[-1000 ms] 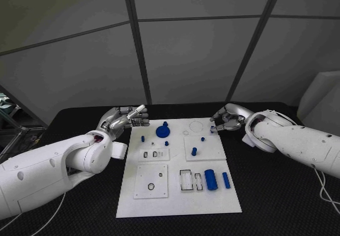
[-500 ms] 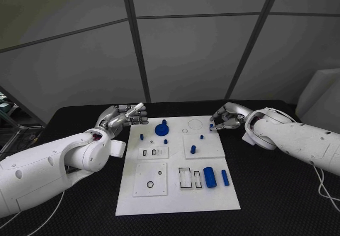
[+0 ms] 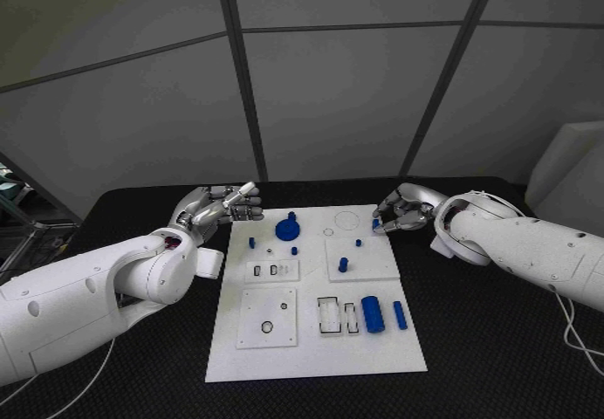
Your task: Assemble the parts on the task board
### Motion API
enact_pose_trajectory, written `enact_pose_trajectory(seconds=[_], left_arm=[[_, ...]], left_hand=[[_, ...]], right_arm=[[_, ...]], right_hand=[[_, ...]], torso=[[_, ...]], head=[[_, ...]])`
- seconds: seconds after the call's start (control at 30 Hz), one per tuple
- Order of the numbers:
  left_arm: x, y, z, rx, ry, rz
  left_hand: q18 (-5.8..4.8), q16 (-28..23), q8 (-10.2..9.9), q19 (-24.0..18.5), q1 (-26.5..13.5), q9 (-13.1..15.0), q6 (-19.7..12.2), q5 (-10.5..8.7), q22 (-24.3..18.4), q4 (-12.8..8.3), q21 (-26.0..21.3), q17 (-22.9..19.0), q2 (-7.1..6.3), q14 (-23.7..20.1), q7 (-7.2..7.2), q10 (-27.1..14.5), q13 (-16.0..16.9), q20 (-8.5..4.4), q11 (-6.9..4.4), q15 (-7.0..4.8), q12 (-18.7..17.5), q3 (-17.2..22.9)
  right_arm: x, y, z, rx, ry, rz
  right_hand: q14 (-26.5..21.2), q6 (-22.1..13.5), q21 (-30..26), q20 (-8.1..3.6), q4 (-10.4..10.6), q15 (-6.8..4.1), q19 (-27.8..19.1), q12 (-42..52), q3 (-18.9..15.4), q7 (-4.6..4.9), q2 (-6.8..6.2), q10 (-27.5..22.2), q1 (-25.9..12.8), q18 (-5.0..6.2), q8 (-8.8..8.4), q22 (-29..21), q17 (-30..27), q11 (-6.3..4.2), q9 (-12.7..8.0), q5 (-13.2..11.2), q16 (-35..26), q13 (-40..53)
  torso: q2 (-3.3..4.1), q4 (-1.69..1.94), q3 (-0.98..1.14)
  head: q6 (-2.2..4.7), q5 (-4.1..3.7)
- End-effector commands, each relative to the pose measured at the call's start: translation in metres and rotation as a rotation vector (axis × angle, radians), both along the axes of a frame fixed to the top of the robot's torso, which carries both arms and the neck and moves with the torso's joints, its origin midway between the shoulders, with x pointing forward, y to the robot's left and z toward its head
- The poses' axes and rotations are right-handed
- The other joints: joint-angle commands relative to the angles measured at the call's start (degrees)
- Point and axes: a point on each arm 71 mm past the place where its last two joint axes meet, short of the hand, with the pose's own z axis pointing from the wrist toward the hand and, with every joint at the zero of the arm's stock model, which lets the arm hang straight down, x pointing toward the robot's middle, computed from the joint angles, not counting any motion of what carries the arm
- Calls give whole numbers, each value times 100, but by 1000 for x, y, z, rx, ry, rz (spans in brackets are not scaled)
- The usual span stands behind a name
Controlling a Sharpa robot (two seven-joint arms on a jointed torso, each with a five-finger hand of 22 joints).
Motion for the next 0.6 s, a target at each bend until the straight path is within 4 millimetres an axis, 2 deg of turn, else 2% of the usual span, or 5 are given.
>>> enact_pose_trajectory(seconds=[0.03,0.3,0.6], left_arm=[[0,-2,2,-3,-9,-14],[0,-2,2,-3,-9,-13],[0,-2,1,-3,-8,-14]], left_hand=[[-76,-29,-24,-4,6,-7,22,-18,-6,-1,-22,7,48,-29,-9,25,-5,22,8,4,-30,-42],[-76,-29,-24,-4,6,-7,22,-18,-6,-1,-22,7,48,-29,-9,25,-5,22,8,4,-30,-42],[-76,-29,-24,-4,6,-7,22,-18,-6,-1,-22,7,48,-29,-9,25,-5,22,8,4,-30,-42]], right_arm=[[0,1,0,-5,13,10],[0,1,-1,-6,16,11],[1,3,-2,-10,23,13]], right_hand=[[351,31,31,27,11,33,592,36,-14,-8,0,70,-40,-38,26,1490,383,19,5,23,24,695],[355,70,41,23,4,27,604,52,3,-15,36,82,-30,-43,34,1510,396,12,11,30,31,711],[364,261,41,4,-3,6,604,87,59,-48,152,105,-32,-43,76,1510,435,-16,40,33,51,745]], torso=[[0,1,0],[-2,-1,1],[-1,1,4]], head=[[-2,3],[3,5],[-3,1]])
